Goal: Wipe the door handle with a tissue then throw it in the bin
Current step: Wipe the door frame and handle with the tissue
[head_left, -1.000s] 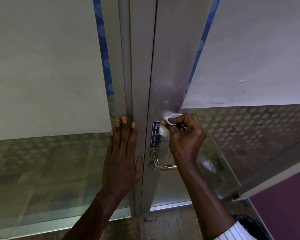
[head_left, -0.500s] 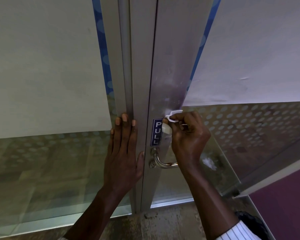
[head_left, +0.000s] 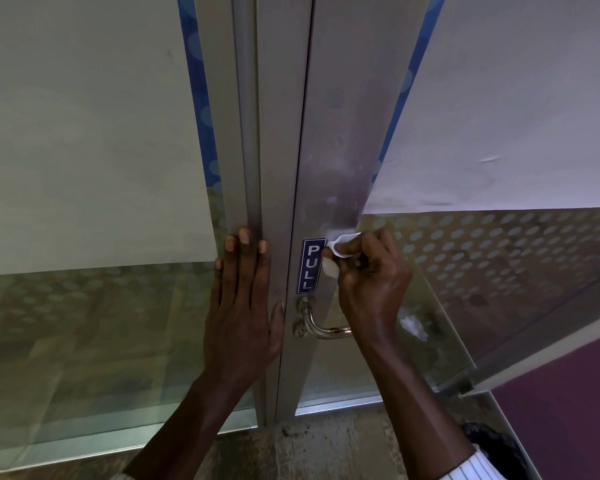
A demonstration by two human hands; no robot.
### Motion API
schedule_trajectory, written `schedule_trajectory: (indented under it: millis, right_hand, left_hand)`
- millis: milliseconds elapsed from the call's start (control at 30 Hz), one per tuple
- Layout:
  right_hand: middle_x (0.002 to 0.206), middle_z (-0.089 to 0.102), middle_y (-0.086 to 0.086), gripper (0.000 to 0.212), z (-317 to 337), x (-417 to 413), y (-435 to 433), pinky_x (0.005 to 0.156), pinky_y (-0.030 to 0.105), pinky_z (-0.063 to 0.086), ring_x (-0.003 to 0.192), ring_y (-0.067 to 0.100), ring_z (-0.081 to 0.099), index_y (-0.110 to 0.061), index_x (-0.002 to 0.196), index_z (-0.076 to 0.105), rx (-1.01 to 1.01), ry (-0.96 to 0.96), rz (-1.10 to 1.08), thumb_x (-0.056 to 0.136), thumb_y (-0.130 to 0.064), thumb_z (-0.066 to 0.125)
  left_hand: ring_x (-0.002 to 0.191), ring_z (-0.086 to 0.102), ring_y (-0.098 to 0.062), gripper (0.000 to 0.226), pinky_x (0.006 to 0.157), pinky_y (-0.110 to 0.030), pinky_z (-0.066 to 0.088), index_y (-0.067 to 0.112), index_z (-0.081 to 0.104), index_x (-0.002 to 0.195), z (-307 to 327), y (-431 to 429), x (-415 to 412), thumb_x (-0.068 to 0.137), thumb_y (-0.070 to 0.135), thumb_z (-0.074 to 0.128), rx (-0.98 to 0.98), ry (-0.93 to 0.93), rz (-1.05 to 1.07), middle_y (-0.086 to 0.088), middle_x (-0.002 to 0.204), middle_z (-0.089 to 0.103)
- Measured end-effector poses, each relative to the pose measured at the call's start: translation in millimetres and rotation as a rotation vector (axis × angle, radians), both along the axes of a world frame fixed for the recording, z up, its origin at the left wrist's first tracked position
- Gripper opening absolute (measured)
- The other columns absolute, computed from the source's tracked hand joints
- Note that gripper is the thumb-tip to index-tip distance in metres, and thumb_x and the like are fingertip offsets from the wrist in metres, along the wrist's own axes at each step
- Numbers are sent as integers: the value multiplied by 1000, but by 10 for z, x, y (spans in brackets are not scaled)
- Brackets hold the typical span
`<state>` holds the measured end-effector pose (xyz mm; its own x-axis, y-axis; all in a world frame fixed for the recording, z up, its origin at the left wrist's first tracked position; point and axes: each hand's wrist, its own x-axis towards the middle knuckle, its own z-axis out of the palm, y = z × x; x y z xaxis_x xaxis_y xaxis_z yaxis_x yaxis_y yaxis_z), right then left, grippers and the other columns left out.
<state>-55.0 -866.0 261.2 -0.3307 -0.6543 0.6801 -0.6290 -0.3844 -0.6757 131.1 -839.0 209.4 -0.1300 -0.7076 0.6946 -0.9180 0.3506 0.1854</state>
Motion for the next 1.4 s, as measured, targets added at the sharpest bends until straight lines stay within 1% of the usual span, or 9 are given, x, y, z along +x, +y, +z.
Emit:
schedule_trajectory:
  millis: [167, 267, 433, 733, 967, 1067, 1167, 1267, 1400]
  right_hand:
    - [89, 65, 0, 27, -462, -8, 74, 57, 37, 59, 72, 16, 63, -15, 80, 71, 208, 230, -5, 76, 5, 89]
    - [89, 66, 2, 26, -421, -11, 84, 54, 35, 59, 72, 15, 62, -12, 83, 74, 186, 292, 10, 75, 7, 89]
    - [81, 61, 7, 17, -69, -84, 14, 51, 39, 50, 66, 22, 57, -4, 86, 77, -57, 236, -56, 82, 12, 82]
    - [90, 65, 5, 33, -562, -55, 94, 51, 37, 54, 73, 22, 61, -11, 87, 72, 215, 368, -10, 72, 15, 84]
    - [84, 59, 9, 17, -37, -81, -14, 51, 40, 49, 68, 25, 56, -5, 89, 76, -50, 278, -56, 82, 9, 82]
    - [85, 61, 9, 13, -264, -49, 36, 51, 34, 48, 69, 24, 58, -6, 87, 75, -2, 324, -34, 86, 5, 80]
    - [90, 67, 6, 22, -489, -19, 104, 52, 29, 49, 72, 22, 63, -10, 87, 75, 113, 372, 8, 79, 8, 83]
    - [89, 66, 6, 24, -405, -40, 72, 50, 38, 54, 71, 23, 62, -10, 89, 75, 120, 347, -7, 79, 11, 82]
    - [88, 64, 9, 9, -54, -119, -40, 54, 44, 53, 71, 26, 61, -5, 91, 76, -25, 262, -33, 89, 1, 82]
  left_hand:
    - [169, -15, -29, 120, 137, -46, 5, 11, -5, 171, 19, -2, -29, 89, 26, 82, -9, -2, 13, -10, 179, -20]
    - [168, -18, -28, 121, 137, -45, 2, 12, -8, 170, 28, -6, -32, 90, 26, 82, -3, -11, 26, -10, 178, -23]
    - [168, -19, -29, 121, 139, -43, -4, 11, -8, 170, 7, -37, -41, 90, 28, 81, -16, -25, 38, -10, 178, -24]
    - [168, -18, -28, 124, 137, -46, 2, 12, -9, 170, 22, -22, -43, 88, 25, 83, -32, -18, 29, -9, 178, -24]
    - [168, -18, -28, 123, 138, -45, 1, 11, -7, 171, 19, -26, -61, 88, 25, 83, -24, -9, 39, -8, 178, -24]
    - [168, -17, -29, 122, 138, -46, 3, 10, -5, 171, 16, -27, -63, 87, 24, 83, -28, -6, 38, -9, 179, -23]
    - [168, -16, -28, 123, 137, -46, 4, 10, -4, 171, 8, -24, -56, 87, 24, 84, -36, -11, 42, -9, 179, -22]
    - [168, -16, -28, 123, 138, -45, 2, 10, -4, 171, 13, -27, -45, 87, 24, 84, -30, -12, 39, -9, 179, -21]
    - [168, -15, -29, 117, 138, -47, 3, 9, -1, 171, -7, -36, -36, 89, 25, 82, -30, -12, 30, -10, 179, -20]
